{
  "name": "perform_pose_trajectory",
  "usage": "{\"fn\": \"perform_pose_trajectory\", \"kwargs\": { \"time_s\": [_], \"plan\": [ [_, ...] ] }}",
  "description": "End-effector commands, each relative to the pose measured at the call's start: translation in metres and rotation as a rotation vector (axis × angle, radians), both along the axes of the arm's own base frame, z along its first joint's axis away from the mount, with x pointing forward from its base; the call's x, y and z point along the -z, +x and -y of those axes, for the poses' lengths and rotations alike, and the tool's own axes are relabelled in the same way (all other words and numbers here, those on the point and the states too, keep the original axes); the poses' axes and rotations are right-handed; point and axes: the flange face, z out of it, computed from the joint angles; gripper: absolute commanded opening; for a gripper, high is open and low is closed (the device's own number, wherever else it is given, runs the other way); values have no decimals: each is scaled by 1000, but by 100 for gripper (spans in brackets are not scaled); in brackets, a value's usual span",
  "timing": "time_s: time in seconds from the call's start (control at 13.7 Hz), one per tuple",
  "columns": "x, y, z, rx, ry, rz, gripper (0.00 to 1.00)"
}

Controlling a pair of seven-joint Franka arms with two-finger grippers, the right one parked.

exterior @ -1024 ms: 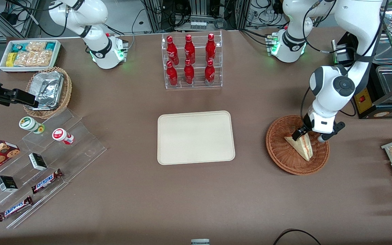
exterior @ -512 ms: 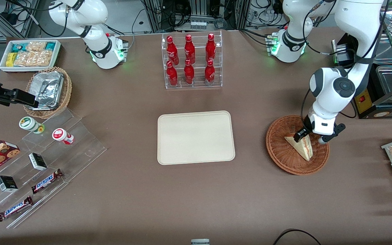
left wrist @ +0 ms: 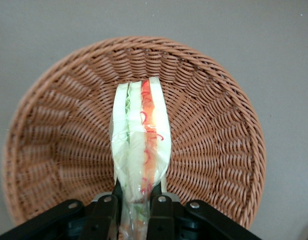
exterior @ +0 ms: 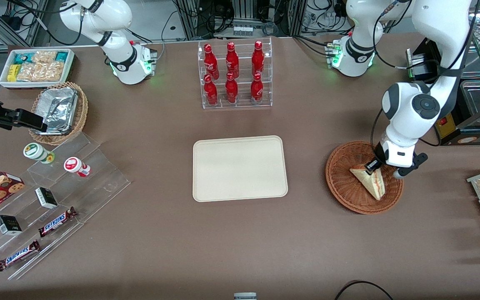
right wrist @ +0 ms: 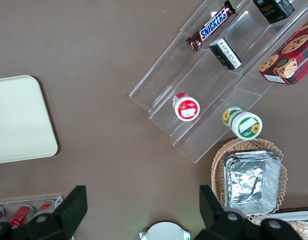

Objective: Place sandwich from basket to tray
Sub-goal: 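Lift the sandwich and carry it over the cream tray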

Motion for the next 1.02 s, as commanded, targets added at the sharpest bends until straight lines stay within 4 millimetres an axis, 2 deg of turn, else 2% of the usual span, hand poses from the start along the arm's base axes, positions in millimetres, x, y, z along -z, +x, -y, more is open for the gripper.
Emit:
{"fn": "perform_pose_trajectory", "kwargs": {
  "time_s": [0.0,0.07,0.22,0.37,0.66,0.8,0.95],
  "plan": [
    [-66,1,23,65,75,-46,0],
    [-88,7,36,80,89,-80,0],
    [-130,15,80,139,108,-131,0],
    [-147,11,133,208,111,-143,0],
    [-131,-11,255,318,96,-145,0],
    [-108,-23,310,400,95,-162,0],
    [-90,-25,358,429,77,-168,0]
  ]
}}
